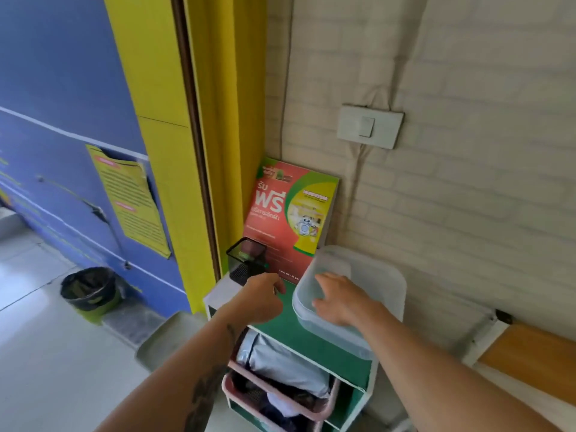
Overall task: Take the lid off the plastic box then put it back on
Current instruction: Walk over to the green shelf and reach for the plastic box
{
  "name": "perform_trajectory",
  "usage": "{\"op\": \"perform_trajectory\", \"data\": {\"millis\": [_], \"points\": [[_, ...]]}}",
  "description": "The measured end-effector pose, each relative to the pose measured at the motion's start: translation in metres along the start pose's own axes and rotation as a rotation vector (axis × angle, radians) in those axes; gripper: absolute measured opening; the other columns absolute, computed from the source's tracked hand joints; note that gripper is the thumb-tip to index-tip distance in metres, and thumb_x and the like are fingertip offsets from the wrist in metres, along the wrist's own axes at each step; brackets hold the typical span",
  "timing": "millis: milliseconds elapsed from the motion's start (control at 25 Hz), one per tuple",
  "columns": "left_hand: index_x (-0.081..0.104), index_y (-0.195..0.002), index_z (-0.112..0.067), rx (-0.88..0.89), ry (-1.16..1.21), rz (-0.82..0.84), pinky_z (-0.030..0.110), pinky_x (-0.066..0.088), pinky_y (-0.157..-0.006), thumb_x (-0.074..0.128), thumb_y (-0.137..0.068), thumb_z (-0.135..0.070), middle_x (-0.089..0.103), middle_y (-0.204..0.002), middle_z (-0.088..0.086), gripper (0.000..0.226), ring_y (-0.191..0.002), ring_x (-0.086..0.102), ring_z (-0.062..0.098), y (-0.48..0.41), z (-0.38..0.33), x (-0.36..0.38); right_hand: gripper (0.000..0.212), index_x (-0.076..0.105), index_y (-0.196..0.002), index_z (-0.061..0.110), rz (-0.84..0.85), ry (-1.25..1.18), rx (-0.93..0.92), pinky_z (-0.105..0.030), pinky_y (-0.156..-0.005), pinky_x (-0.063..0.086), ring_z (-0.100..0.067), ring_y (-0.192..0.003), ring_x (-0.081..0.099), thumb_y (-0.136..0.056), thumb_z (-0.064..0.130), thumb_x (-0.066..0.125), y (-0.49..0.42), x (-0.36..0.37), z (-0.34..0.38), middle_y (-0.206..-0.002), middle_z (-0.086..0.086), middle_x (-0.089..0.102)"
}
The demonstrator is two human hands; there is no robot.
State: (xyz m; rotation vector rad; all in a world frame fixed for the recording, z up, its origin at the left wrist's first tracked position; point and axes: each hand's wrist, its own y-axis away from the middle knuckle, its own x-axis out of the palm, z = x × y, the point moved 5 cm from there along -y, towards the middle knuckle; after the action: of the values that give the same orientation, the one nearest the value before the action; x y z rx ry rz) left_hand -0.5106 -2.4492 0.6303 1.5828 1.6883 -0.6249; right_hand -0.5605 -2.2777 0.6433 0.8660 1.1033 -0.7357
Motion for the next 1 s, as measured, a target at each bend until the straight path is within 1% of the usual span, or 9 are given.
{"op": "perform_trajectory", "data": {"millis": [120, 240, 320, 480, 600, 680, 760, 880, 1000], "points": [[0.066, -0.099, -0.018, 0.037, -0.009, 0.051, 0.024, 0.042, -0.069, 0.054, -0.071, -0.004, 0.058, -0.096, 0.002, 0.034, -0.083, 0.055, 0.018, -0.025, 0.018, 0.02, 0.061, 0.038, -0.143, 0.011, -0.018, 0.023, 0.054, -0.046, -0.106, 0.036, -0.03, -0.134, 0.033, -0.089, 0.039, 0.048, -0.006, 0.006, 0.002, -0.149, -0.007, 0.038], [0.066, -0.1, -0.017, 0.056, -0.018, 0.047, 0.029, 0.05, -0.076, 0.056, -0.071, -0.003, 0.062, -0.103, 0.005, 0.034, -0.086, 0.058, 0.019, -0.043, 0.034, 0.029, 0.069, 0.035, -0.145, 0.014, -0.048, 0.0, 0.107, -0.045, -0.106, 0.037, -0.027, -0.136, 0.03, -0.085, 0.045, 0.049, -0.007, 0.007, 0.004, -0.149, -0.003, 0.036], [0.066, -0.101, -0.017, 0.081, -0.041, 0.067, 0.031, 0.052, -0.076, 0.057, -0.071, -0.002, 0.06, -0.104, 0.006, 0.034, -0.085, 0.059, 0.021, -0.051, 0.042, 0.035, 0.075, 0.032, -0.148, 0.015, -0.068, -0.025, 0.13, -0.044, -0.106, 0.036, -0.025, -0.136, 0.028, -0.083, 0.048, 0.05, -0.006, 0.008, 0.005, -0.15, 0.0, 0.035], [0.064, -0.109, -0.017, 0.113, -0.103, 0.128, 0.03, 0.049, -0.077, 0.057, -0.072, -0.002, 0.056, -0.111, 0.008, 0.041, -0.092, 0.057, 0.024, -0.059, 0.051, 0.047, 0.082, 0.028, -0.15, 0.016, -0.098, -0.063, 0.144, -0.041, -0.109, 0.032, -0.022, -0.138, 0.025, -0.082, 0.052, 0.054, -0.002, 0.014, 0.008, -0.152, 0.002, 0.031], [0.06, -0.118, -0.017, 0.129, -0.117, 0.111, 0.037, 0.049, -0.09, 0.058, -0.076, -0.004, 0.054, -0.119, 0.009, 0.044, -0.105, 0.054, 0.029, -0.061, 0.051, 0.049, 0.085, 0.026, -0.151, 0.015, -0.137, -0.059, 0.14, -0.038, -0.113, 0.027, -0.021, -0.14, 0.023, -0.081, 0.054, 0.054, 0.001, 0.019, 0.011, -0.155, 0.0, 0.029], [0.06, -0.119, -0.019, 0.149, -0.137, 0.064, 0.043, 0.047, -0.094, 0.058, -0.078, -0.007, 0.055, -0.12, 0.007, 0.043, -0.108, 0.051, 0.031, -0.061, 0.05, 0.044, 0.085, 0.025, -0.151, 0.014, -0.163, -0.051, 0.136, -0.037, -0.115, 0.024, -0.022, -0.141, 0.021, -0.082, 0.053, 0.054, 0.001, 0.021, 0.012, -0.156, -0.001, 0.027], [0.062, -0.115, -0.019, 0.164, -0.072, 0.014, 0.043, 0.049, -0.091, 0.056, -0.079, -0.008, 0.059, -0.114, 0.005, 0.038, -0.105, 0.054, 0.029, -0.059, 0.049, 0.038, 0.087, 0.025, -0.151, 0.013, -0.167, -0.048, 0.135, -0.036, -0.116, 0.021, -0.022, -0.143, 0.02, -0.081, 0.054, 0.055, 0.002, 0.022, 0.013, -0.157, -0.002, 0.025], [0.067, -0.106, -0.017, 0.167, 0.117, -0.004, 0.035, 0.054, -0.082, 0.054, -0.083, -0.009, 0.068, -0.1, 0.002, 0.027, -0.091, 0.064, 0.021, -0.053, 0.046, 0.035, 0.096, 0.02, -0.152, 0.015, -0.136, -0.026, 0.155, -0.038, -0.115, 0.021, -0.023, -0.145, 0.016, -0.076, 0.06, 0.059, 0.005, 0.026, 0.012, -0.159, -0.004, 0.018], [0.067, -0.101, -0.02, 0.174, 0.218, 0.019, 0.024, 0.05, -0.065, 0.053, -0.086, -0.012, 0.069, -0.085, -0.005, 0.022, -0.073, 0.063, 0.014, -0.044, 0.04, 0.043, 0.094, 0.02, -0.152, 0.02, -0.165, 0.023, 0.216, -0.043, -0.113, 0.027, -0.028, -0.143, 0.016, -0.076, 0.064, 0.054, 0.009, 0.028, 0.013, -0.155, -0.008, 0.019]]}}
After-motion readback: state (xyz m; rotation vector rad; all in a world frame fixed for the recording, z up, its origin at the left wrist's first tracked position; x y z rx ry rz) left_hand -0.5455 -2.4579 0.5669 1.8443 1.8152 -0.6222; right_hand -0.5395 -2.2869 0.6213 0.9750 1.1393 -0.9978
